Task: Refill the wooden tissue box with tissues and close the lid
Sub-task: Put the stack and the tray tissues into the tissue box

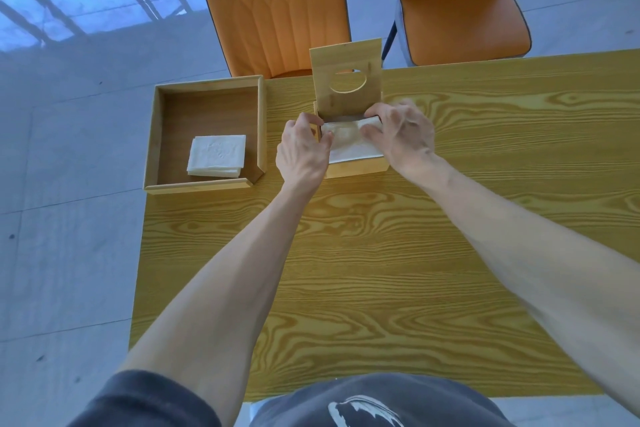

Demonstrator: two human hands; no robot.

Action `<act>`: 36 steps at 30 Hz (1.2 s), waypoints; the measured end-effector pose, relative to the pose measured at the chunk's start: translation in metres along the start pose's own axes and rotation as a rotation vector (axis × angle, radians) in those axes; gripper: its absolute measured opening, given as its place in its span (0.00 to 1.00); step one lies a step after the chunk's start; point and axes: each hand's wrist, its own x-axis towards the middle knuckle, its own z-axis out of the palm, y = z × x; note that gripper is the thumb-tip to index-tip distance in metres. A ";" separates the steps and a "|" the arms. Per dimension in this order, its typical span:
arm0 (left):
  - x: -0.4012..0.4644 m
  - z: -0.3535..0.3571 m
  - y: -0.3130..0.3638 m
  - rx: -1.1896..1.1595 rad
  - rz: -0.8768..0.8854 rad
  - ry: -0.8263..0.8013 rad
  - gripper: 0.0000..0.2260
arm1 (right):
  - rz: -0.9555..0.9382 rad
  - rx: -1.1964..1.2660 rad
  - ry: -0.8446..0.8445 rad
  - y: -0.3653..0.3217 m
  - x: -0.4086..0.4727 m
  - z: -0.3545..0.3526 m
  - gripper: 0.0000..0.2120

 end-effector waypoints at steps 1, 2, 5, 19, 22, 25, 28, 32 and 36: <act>0.000 0.001 0.000 0.001 0.003 0.005 0.14 | -0.001 -0.001 0.003 0.000 0.000 0.001 0.16; 0.001 0.002 0.000 0.003 0.004 0.009 0.15 | -0.006 -0.005 0.010 0.000 0.000 0.001 0.16; 0.004 0.005 0.000 0.004 -0.004 0.015 0.16 | -0.024 -0.022 0.044 -0.001 -0.001 0.003 0.16; 0.000 -0.010 -0.010 0.010 -0.010 -0.061 0.16 | -0.163 0.040 0.033 -0.012 -0.016 -0.002 0.10; -0.001 -0.029 -0.024 0.022 -0.013 -0.042 0.14 | -0.142 0.104 0.051 -0.025 -0.015 -0.010 0.10; 0.000 -0.052 -0.045 0.020 -0.042 -0.038 0.13 | -0.116 0.217 0.058 -0.050 -0.009 -0.014 0.12; 0.003 -0.079 -0.068 0.046 -0.144 -0.049 0.12 | -0.094 0.366 0.006 -0.081 -0.001 -0.012 0.15; 0.008 -0.111 -0.103 0.053 -0.255 -0.085 0.13 | -0.002 0.523 -0.239 -0.124 0.004 0.009 0.19; 0.018 -0.134 -0.129 0.051 -0.318 -0.120 0.15 | -0.042 0.452 -0.391 -0.160 0.009 0.038 0.17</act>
